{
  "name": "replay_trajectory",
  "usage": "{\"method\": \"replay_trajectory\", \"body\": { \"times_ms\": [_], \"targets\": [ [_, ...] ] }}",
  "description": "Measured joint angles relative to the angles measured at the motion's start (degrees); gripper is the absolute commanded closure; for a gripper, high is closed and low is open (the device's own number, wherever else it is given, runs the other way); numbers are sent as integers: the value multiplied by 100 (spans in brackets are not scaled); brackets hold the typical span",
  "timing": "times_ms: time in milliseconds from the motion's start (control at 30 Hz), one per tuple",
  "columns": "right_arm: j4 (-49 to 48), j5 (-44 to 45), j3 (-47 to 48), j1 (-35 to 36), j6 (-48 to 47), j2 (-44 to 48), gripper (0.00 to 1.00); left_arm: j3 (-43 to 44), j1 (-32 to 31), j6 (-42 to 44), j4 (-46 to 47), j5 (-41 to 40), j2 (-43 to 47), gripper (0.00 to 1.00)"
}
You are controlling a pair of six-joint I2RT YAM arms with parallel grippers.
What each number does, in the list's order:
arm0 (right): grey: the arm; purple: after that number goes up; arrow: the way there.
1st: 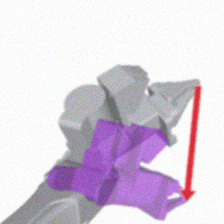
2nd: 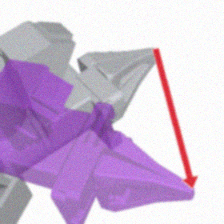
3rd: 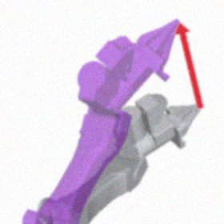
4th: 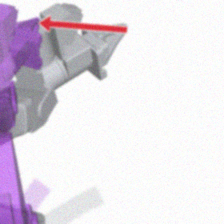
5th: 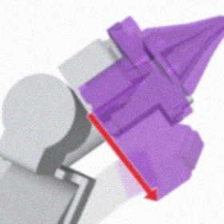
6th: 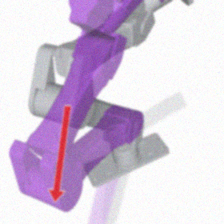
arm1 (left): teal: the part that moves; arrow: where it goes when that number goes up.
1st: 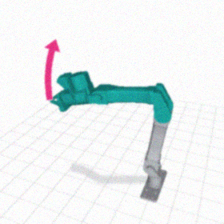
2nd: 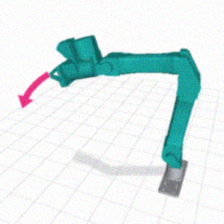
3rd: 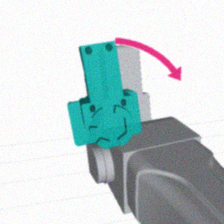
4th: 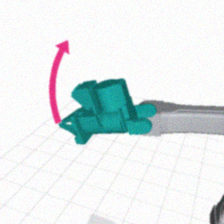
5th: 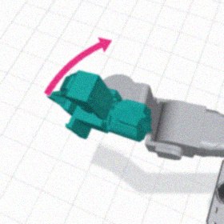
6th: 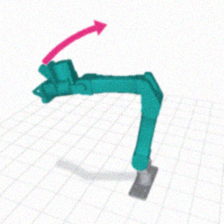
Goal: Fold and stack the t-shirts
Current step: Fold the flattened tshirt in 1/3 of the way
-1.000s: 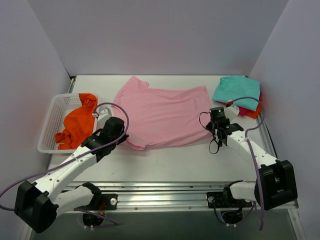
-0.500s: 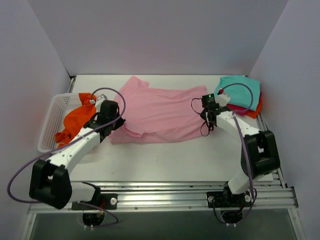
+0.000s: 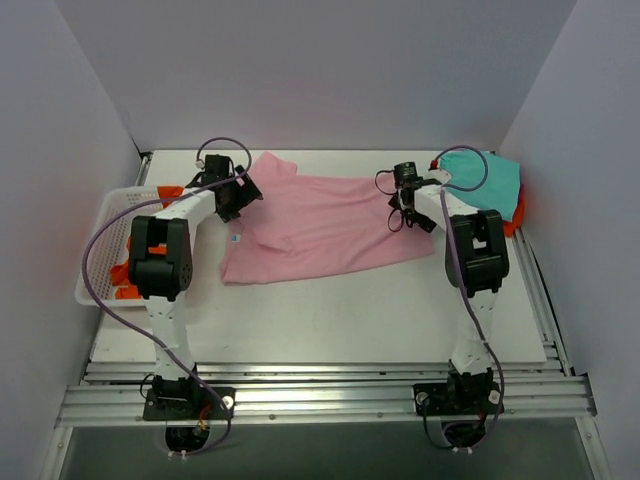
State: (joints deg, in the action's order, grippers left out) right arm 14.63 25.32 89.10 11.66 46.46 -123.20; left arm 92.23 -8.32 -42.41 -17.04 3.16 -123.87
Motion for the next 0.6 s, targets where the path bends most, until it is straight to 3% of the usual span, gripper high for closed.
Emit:
{"method": "replay_trajectory", "body": {
  "times_ms": [167, 333, 400, 433, 567, 600],
  "targets": [
    [151, 323, -48, -26, 24, 350, 0, -476, 83, 153, -20, 61, 675, 6],
    [83, 544, -732, 7, 61, 1475, 0, -824, 74, 267, -98, -15, 1451, 6],
    [-76, 581, -1156, 46, 68, 2057, 7, -1040, 31, 286, -92, -125, 1891, 6],
    [-142, 577, -1366, 50, 68, 2321, 15, -1174, -4, 291, -85, -203, 2109, 6],
    [-702, 363, -2210, 109, -7, 3047, 100, -1873, -256, 260, 24, -505, 2981, 5],
    [-868, 256, -2376, 116, 4, 3091, 100, -2083, -343, 236, 96, -555, 3176, 4]
  ]
}}
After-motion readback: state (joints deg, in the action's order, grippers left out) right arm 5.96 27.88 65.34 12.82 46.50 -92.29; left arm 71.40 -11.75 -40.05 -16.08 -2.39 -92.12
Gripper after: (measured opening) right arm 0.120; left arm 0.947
